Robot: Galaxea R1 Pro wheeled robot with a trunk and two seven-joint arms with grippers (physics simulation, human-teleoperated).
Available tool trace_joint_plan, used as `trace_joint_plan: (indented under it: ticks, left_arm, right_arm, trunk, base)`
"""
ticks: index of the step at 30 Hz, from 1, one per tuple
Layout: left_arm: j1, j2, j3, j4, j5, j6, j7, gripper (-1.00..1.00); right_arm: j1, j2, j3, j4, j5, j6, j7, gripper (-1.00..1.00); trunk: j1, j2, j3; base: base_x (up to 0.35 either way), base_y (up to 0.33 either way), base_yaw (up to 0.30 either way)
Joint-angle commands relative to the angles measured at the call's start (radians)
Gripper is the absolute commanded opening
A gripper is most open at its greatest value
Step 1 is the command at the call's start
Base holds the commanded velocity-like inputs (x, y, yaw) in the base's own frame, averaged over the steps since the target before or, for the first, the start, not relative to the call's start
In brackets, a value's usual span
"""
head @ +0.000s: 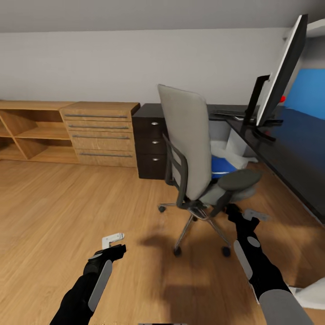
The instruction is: In the bedroom, organize the workspace by keeping the computer under the desk, ensuring the monitor is on the desk, placing the keyboard on the desk next to the monitor, placing the mouse on the desk next to the keyboard, moving the folder from the swivel chair onto the desk next to the mouse, stacking the notebook on top of the folder with the pen on top of the notebook, and positioning the swivel chair next to the desk.
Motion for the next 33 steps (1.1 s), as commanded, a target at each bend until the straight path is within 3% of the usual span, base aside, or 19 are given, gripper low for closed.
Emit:
trace_joint_plan:
  ticks: [1,7,28,33]
  left_arm:
    - [-0.001,0.0,-0.002,-0.001,0.01,0.002,0.01,1.0]
    - [-0.001,0.0,-0.002,0.012,0.01,0.002,0.011,1.0]
    - [-0.001,-0.001,-0.004,0.053,0.009,0.001,0.013,1.0]
    - [-0.001,-0.001,-0.004,0.053,0.008,-0.001,0.015,1.0]
  right_arm:
    - [0.0,0.017,0.002,0.0,-0.007,-0.006,-0.001,1.0]
    - [0.0,0.052,0.002,0.0,-0.005,-0.007,-0.001,1.0]
    - [0.0,0.053,0.002,-0.001,-0.005,-0.007,-0.001,1.0]
    - [0.0,0.051,0.002,-0.002,-0.005,-0.007,0.001,1.0]
  trunk:
    - [0.0,0.0,-0.001]
    - [0.0,0.0,-0.001]
    - [0.0,0.0,-0.001]
    - [0.0,0.0,0.0]
  base:
    - [-0.001,0.0,0.269]
    - [-0.001,0.0,0.269]
    - [-0.044,0.04,0.269]
    - [0.0,0.0,-0.014]
